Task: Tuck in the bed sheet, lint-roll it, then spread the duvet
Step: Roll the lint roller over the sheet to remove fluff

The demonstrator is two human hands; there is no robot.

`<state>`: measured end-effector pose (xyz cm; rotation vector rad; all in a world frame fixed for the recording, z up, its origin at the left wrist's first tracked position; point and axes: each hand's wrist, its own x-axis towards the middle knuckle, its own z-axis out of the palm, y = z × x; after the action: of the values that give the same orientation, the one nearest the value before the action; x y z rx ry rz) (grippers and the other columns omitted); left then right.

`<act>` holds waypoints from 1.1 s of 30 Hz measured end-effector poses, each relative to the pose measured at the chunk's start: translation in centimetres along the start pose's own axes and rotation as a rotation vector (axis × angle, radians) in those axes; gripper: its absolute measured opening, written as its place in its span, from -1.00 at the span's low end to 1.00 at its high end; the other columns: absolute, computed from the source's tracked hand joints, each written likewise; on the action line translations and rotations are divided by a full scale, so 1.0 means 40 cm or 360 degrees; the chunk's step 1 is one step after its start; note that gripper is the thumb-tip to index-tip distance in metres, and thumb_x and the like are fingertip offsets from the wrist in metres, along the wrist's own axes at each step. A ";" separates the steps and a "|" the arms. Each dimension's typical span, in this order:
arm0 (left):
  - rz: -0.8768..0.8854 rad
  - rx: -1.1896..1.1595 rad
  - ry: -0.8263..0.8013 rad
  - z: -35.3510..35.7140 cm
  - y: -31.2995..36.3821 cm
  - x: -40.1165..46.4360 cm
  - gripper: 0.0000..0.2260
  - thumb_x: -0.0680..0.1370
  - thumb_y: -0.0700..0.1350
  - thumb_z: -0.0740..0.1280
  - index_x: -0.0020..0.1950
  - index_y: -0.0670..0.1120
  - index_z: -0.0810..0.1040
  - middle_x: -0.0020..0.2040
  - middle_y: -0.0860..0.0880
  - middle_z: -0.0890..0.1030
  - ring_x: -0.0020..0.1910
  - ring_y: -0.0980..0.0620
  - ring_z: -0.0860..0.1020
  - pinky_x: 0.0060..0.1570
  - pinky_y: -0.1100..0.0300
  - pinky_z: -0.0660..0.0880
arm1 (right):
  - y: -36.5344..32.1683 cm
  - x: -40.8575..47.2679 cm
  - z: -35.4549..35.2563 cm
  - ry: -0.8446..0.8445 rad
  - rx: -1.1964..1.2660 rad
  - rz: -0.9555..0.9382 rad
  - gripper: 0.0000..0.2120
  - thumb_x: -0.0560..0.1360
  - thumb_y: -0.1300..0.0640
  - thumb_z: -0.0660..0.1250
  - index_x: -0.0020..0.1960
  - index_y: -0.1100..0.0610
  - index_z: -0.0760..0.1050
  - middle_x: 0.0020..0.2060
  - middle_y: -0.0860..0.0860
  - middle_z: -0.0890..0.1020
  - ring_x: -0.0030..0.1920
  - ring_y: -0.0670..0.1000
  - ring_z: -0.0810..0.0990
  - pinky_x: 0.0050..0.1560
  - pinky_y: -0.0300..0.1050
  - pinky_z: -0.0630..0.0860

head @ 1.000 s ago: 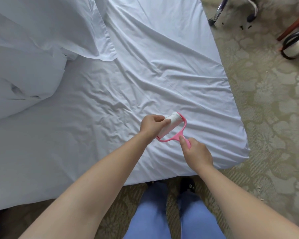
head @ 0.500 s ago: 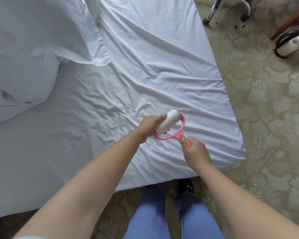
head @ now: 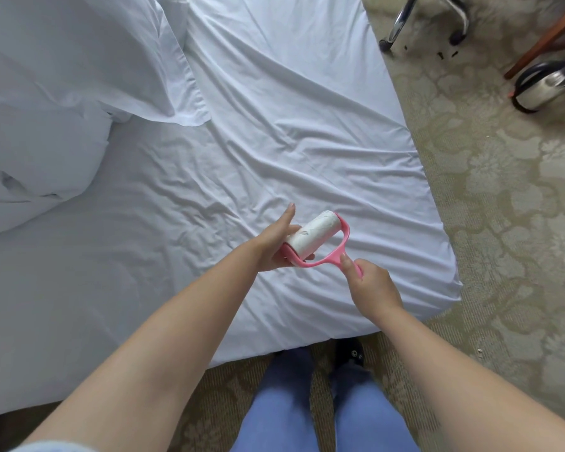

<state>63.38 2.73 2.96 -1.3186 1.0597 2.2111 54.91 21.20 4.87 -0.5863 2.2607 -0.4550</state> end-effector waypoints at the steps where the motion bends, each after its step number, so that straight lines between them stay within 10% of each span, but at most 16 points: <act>1: -0.0021 -0.0040 0.0038 -0.004 -0.001 0.001 -0.31 0.57 0.35 -0.03 0.43 -0.15 0.38 0.16 -0.13 0.57 0.01 -0.13 0.63 0.10 -0.01 0.55 | 0.003 0.000 -0.003 0.0009 -0.0003 0.0006 -0.49 0.59 -0.25 0.00 -0.35 0.11 0.17 -0.44 -0.02 0.32 -0.39 0.03 0.27 -0.37 -0.05 0.16; 5: 0.0042 -0.0002 0.0329 -0.024 -0.011 0.004 -0.39 0.61 0.29 -0.01 0.46 -0.13 0.33 0.40 -0.09 0.41 0.25 -0.12 0.50 0.20 -0.02 0.47 | 0.022 0.005 -0.024 0.0050 -0.0076 0.0072 -0.48 0.59 -0.26 -0.02 -0.34 0.12 0.21 -0.42 0.01 0.38 -0.38 0.05 0.32 -0.37 -0.05 0.19; 13: 0.0337 0.0385 0.0804 -0.068 -0.038 0.001 -0.73 0.55 -0.15 0.35 0.24 -0.16 0.52 0.05 -0.07 0.60 -0.05 0.00 0.59 -0.13 0.21 0.44 | 0.061 0.023 -0.051 0.0338 -0.0014 0.0370 -0.42 0.60 -0.26 -0.09 -0.20 0.17 0.42 -0.27 0.07 0.49 -0.22 0.15 0.44 -0.29 -0.03 0.29; 17: 0.0422 0.0440 0.0847 -0.065 -0.050 0.004 -0.83 0.49 -0.19 0.42 0.06 -0.20 0.59 -0.24 -0.05 0.66 -0.06 -0.05 0.64 0.04 0.11 0.55 | 0.078 0.027 -0.057 0.0398 -0.0008 0.0414 -0.47 0.61 -0.25 -0.09 -0.09 0.16 0.42 -0.18 0.10 0.47 -0.14 0.15 0.43 -0.16 -0.03 0.33; 21: 0.0383 0.0523 0.0849 -0.033 -0.061 0.008 -0.91 0.56 -0.12 0.35 0.00 -0.13 0.58 -0.34 0.02 0.62 -0.15 0.03 0.57 -0.25 0.28 0.42 | 0.093 0.024 -0.055 0.0279 -0.0096 0.0372 -0.40 0.59 -0.28 -0.11 -0.20 0.16 0.43 -0.25 0.07 0.50 -0.18 0.15 0.46 -0.23 -0.04 0.32; 33: 0.0400 0.1100 0.1011 0.022 -0.161 0.101 -0.55 0.42 -0.29 0.35 0.30 -0.07 0.53 0.19 -0.03 0.58 0.18 -0.02 0.52 0.13 0.15 0.46 | 0.104 0.116 0.027 -0.0263 -0.0552 0.0191 -0.42 0.63 -0.18 -0.16 0.16 0.19 0.46 0.06 0.18 0.56 -0.05 0.15 0.49 -0.07 -0.02 0.44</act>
<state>64.87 7.34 -2.95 -1.6120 2.0695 1.3157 51.70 22.00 -0.51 -0.6309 2.2127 0.0479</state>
